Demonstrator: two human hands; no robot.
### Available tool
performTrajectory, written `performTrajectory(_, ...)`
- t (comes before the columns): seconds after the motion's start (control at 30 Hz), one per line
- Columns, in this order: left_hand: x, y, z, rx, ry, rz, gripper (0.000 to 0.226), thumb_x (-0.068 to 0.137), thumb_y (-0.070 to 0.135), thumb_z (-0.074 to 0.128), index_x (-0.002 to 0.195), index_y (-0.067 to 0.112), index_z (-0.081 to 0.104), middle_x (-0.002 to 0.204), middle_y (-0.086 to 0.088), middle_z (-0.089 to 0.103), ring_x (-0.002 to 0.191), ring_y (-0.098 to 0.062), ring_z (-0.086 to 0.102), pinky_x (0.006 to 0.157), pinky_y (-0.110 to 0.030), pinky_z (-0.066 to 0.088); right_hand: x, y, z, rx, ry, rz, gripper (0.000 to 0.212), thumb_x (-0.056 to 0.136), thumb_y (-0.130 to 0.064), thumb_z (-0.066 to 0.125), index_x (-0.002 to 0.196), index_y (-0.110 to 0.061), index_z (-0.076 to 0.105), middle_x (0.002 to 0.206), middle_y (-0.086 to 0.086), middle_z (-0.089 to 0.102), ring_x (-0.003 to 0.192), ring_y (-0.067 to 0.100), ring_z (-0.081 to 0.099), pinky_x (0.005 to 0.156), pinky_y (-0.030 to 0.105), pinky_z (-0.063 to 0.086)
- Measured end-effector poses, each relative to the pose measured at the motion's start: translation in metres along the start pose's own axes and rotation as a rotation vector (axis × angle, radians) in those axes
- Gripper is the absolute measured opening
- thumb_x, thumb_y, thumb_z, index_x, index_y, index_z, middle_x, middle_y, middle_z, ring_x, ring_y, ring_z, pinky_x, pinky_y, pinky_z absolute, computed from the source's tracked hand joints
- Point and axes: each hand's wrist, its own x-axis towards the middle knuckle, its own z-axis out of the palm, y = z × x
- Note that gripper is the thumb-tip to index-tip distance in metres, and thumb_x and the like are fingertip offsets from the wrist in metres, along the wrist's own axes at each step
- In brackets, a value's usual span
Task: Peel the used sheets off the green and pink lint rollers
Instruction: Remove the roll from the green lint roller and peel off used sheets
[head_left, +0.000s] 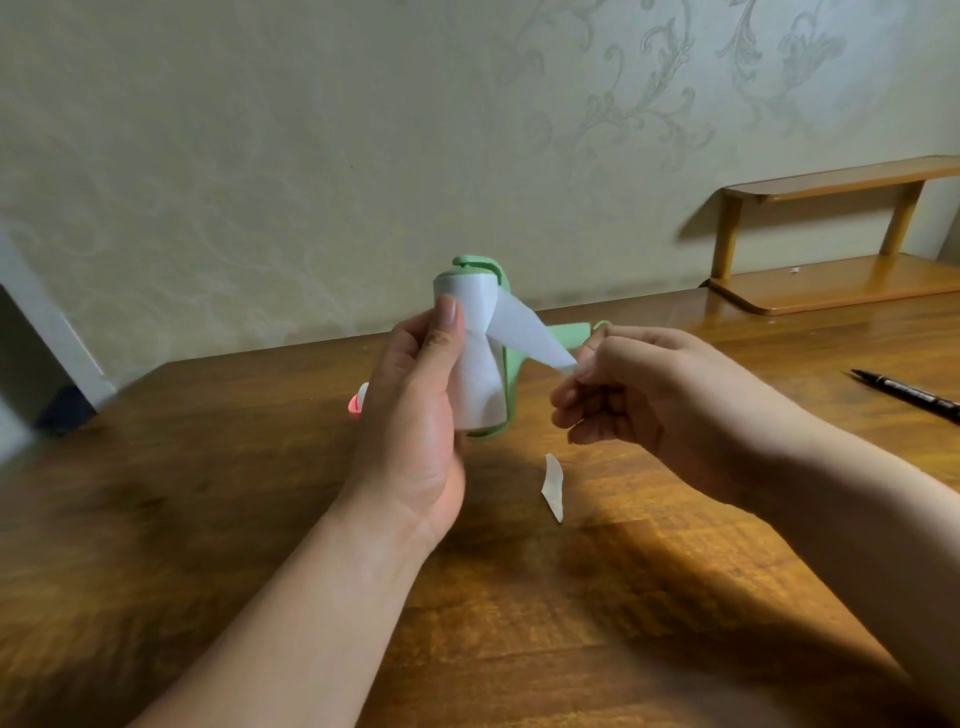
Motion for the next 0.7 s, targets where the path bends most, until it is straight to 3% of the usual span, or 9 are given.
performTrajectory(0.1,-0.002,-0.001,0.0,0.013,-0.057,0.003,0.026,0.094,0.051,0.071,0.107,0.029,0.081,0.118,-0.003,0.081,0.113,-0.022,0.073,0.095,-0.04,0.054,0.002,0.001,-0.001,0.028,0.042,-0.037,0.023,0.109,-0.027,0.056,0.105,-0.01,0.071,0.099,0.011,0.079,0.094,0.027,0.076,0.082,0.039,0.061)
performTrajectory(0.17,-0.004,-0.003,0.002,0.028,-0.092,0.005,0.023,0.096,0.049,0.07,0.101,0.031,0.083,0.116,-0.004,0.081,0.111,-0.024,0.072,0.097,-0.045,0.05,0.004,0.001,-0.001,0.042,0.079,-0.075,0.036,0.102,-0.047,0.063,0.11,-0.012,0.071,0.104,0.011,0.078,0.097,0.026,0.075,0.085,0.041,0.059)
performTrajectory(0.3,-0.01,-0.008,0.008,0.072,-0.101,-0.004,0.038,0.098,0.048,0.066,0.12,0.02,0.079,0.125,-0.009,0.08,0.121,-0.03,0.073,0.108,-0.052,0.05,0.002,0.003,0.001,-0.067,0.067,-0.133,0.063,0.091,-0.06,0.069,0.118,-0.004,0.073,0.115,0.022,0.075,0.098,0.022,0.072,0.087,0.039,0.054)
performTrajectory(0.4,-0.014,-0.009,0.01,0.103,-0.12,-0.027,0.059,0.097,0.054,0.063,0.14,0.014,0.072,0.137,-0.018,0.075,0.137,-0.041,0.066,0.116,-0.059,0.049,0.0,0.002,0.007,-0.049,0.052,-0.135,0.042,0.092,-0.05,0.078,0.096,-0.008,0.073,0.1,0.019,0.073,0.092,0.022,0.064,0.086,0.039,0.049)
performTrajectory(0.47,-0.016,-0.009,0.012,0.143,-0.145,-0.009,0.068,0.096,0.058,0.065,0.143,0.009,0.066,0.136,-0.02,0.075,0.128,-0.038,0.072,0.111,-0.059,0.054,-0.001,0.001,0.01,-0.021,0.044,-0.147,0.022,0.095,-0.032,0.075,0.087,-0.013,0.07,0.092,0.009,0.071,0.089,0.023,0.06,0.083,0.037,0.046)
performTrajectory(0.57,-0.017,-0.013,0.014,0.183,-0.188,0.053,0.075,0.085,0.061,0.078,0.138,0.011,0.063,0.115,-0.005,0.08,0.101,-0.015,0.08,0.087,-0.033,0.063,-0.003,0.0,0.012,-0.018,0.036,-0.165,0.019,0.097,-0.023,0.074,0.082,-0.012,0.069,0.083,0.005,0.069,0.085,0.023,0.057,0.082,0.038,0.044)
performTrajectory(0.63,-0.016,-0.015,0.012,0.167,-0.169,0.057,0.057,0.082,0.057,0.083,0.124,0.021,0.071,0.107,0.001,0.082,0.096,-0.012,0.08,0.08,-0.028,0.063,-0.004,-0.001,0.013,-0.025,0.035,-0.161,0.02,0.095,-0.026,0.075,0.08,-0.013,0.069,0.083,0.006,0.068,0.085,0.024,0.056,0.082,0.039,0.045)
performTrajectory(0.7,-0.014,-0.013,0.012,0.139,-0.157,0.039,0.029,0.091,0.052,0.079,0.108,0.027,0.079,0.107,-0.004,0.081,0.1,-0.02,0.076,0.084,-0.037,0.061,-0.005,-0.001,0.013,-0.039,0.038,-0.15,0.021,0.097,-0.025,0.074,0.081,-0.013,0.068,0.087,0.008,0.067,0.086,0.024,0.055,0.082,0.038,0.045)
